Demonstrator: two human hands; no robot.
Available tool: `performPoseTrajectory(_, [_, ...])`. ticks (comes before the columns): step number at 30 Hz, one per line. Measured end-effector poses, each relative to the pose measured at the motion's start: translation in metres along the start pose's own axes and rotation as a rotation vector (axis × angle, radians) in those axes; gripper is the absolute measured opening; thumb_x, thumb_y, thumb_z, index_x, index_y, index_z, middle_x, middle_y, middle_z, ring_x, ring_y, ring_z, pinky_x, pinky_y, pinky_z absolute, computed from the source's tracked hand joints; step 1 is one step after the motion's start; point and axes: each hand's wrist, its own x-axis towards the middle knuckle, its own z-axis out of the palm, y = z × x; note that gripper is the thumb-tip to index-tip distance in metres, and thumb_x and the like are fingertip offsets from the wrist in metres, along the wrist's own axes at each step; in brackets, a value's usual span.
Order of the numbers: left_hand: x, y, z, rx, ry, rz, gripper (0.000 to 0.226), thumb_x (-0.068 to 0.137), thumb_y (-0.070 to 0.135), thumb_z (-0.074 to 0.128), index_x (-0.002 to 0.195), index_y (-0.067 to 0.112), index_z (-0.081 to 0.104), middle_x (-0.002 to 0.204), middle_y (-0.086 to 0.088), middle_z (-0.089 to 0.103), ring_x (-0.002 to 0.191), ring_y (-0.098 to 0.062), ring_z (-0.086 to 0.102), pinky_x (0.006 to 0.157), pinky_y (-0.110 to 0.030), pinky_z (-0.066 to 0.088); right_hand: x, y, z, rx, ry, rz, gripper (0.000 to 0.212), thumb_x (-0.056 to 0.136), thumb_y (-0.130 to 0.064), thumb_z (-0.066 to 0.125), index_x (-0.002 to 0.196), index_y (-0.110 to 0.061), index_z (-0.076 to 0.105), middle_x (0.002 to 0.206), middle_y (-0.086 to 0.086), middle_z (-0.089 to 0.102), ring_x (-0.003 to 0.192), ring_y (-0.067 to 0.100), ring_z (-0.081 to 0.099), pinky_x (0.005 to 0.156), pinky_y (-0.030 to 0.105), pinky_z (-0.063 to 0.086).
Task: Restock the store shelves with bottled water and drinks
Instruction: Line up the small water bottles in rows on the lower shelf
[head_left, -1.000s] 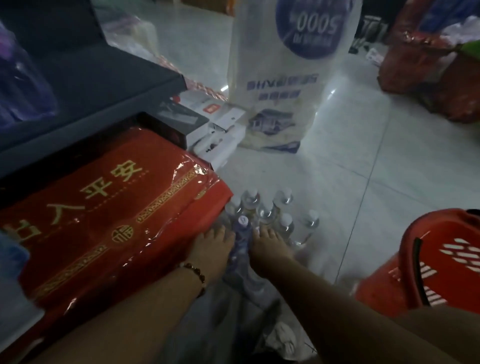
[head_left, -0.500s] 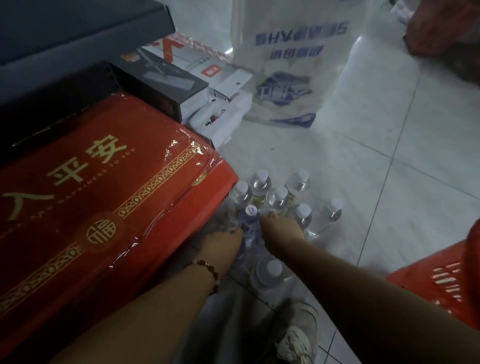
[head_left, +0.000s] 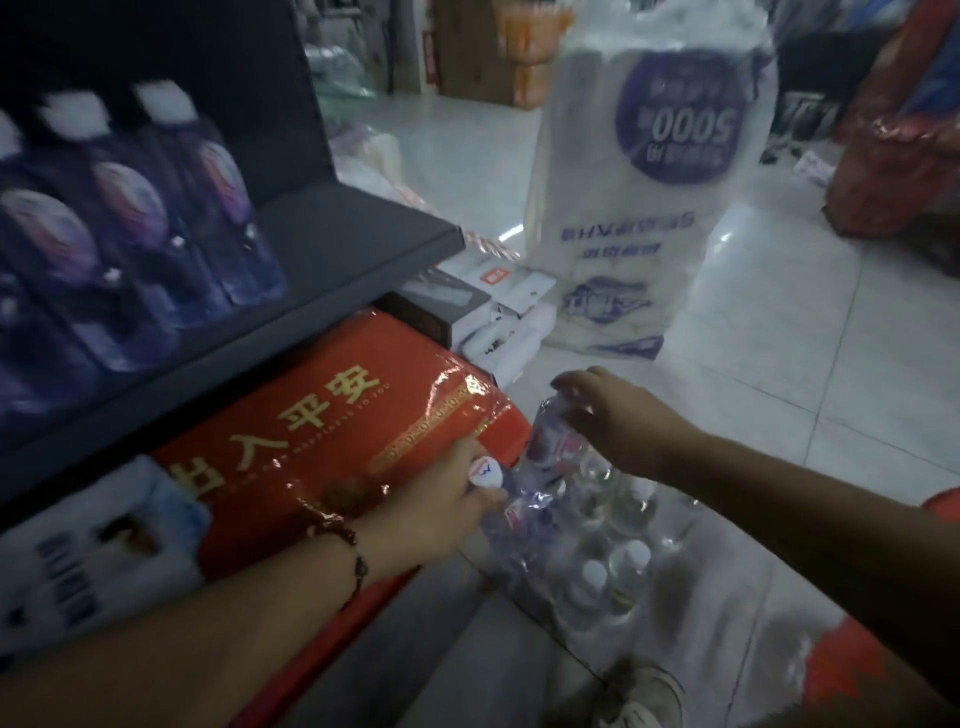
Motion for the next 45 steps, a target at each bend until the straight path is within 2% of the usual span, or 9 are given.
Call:
performPoseTrajectory(6, [-0.051,0.064,-0.065,-0.551,0.430,-0.008,0.007,0.105,0.022,0.045,0.099,0.023,0.047,0.087,0.004,0.055,0.075,-0.007,0.052,0.064,-0.023,0.041,-0.037,-0.083,-0.057,0.394,0.280,-0.139,0.038,0.103,-0.029,0.051,0.141,-0.029,0.049,0.131,-0.005,0.057,0.115,0.009,0.056,0.093,0.030,0.049])
performPoseTrajectory(10, [-0.087,0.080,-0.097,-0.507,0.635,0.009,0.013,0.099,0.027,0.056,0.093,0.016,0.051,0.077,0.002,0.056,0.058,0.000,0.051,0.049,-0.011,0.040,-0.049,-0.134,-0.070,0.609,0.264,-0.266,0.028,0.103,-0.026,0.052,0.129,-0.034,0.051,0.124,-0.003,0.064,0.109,0.009,0.065,0.089,0.036,0.058])
performPoseTrajectory(14, [-0.125,0.074,-0.104,-0.223,0.485,0.123,0.032,0.079,0.038,0.081,0.102,0.029,0.060,0.084,0.013,0.069,0.072,0.015,0.060,0.067,-0.006,0.048,-0.065,-0.171,-0.065,0.703,0.271,-0.389,0.033,0.102,-0.030,0.053,0.134,-0.034,0.050,0.129,-0.002,0.062,0.117,0.015,0.063,0.093,0.046,0.057])
performPoseTrajectory(20, [-0.140,0.050,-0.113,-0.468,0.354,0.185,0.060,0.075,0.021,0.086,0.128,0.028,0.059,0.115,0.007,0.074,0.107,-0.012,0.070,0.092,-0.032,0.056,-0.069,-0.212,-0.049,0.615,0.227,-0.546,0.036,0.101,-0.028,0.056,0.133,-0.042,0.047,0.116,-0.018,0.066,0.111,0.002,0.064,0.095,0.040,0.055])
performPoseTrajectory(28, [-0.123,0.040,-0.117,-0.683,0.473,0.046,0.033,0.084,0.013,0.076,0.115,0.019,0.066,0.099,0.003,0.078,0.093,-0.011,0.074,0.074,-0.020,0.056,-0.033,-0.225,-0.026,1.016,0.213,-0.299,0.034,0.088,-0.030,0.074,0.119,-0.026,0.061,0.110,-0.007,0.071,0.103,0.007,0.069,0.080,0.024,0.058])
performPoseTrajectory(33, [-0.100,0.033,-0.120,-0.771,0.545,-0.033,0.028,0.084,0.022,0.076,0.111,0.019,0.070,0.099,-0.002,0.078,0.094,-0.020,0.074,0.092,-0.043,0.056,-0.016,-0.210,-0.021,1.032,0.038,-0.316,0.052,0.095,-0.036,0.061,0.145,-0.031,0.050,0.129,-0.017,0.062,0.111,-0.008,0.061,0.081,0.009,0.052])
performPoseTrajectory(35, [-0.093,0.031,-0.123,-0.774,0.545,-0.042,0.032,0.081,0.026,0.077,0.111,0.019,0.070,0.099,-0.002,0.078,0.095,-0.020,0.074,0.093,-0.045,0.056,-0.010,-0.199,-0.021,1.008,-0.098,-0.298,0.067,0.088,-0.042,0.067,0.150,-0.035,0.041,0.133,-0.016,0.060,0.116,-0.002,0.061,0.090,0.016,0.054])
performPoseTrajectory(40, [-0.082,0.027,-0.130,-0.786,0.550,-0.101,0.039,0.075,0.042,0.079,0.107,0.019,0.072,0.096,-0.005,0.078,0.095,-0.030,0.073,0.094,-0.052,0.055,0.008,-0.182,-0.009,0.859,-0.310,-0.152,0.032,0.084,-0.026,0.078,0.114,-0.016,0.068,0.106,0.009,0.075,0.098,0.031,0.073,0.090,0.053,0.058])
performPoseTrajectory(45, [-0.073,0.015,-0.152,-0.934,0.715,-0.120,0.021,0.086,0.035,0.071,0.102,0.021,0.070,0.086,-0.005,0.076,0.071,-0.022,0.074,0.066,-0.033,0.057,0.013,-0.189,0.002,1.183,-0.450,0.083,0.024,0.098,-0.028,0.059,0.097,-0.006,0.066,0.091,0.013,0.070,0.080,0.020,0.070,0.070,0.026,0.058])
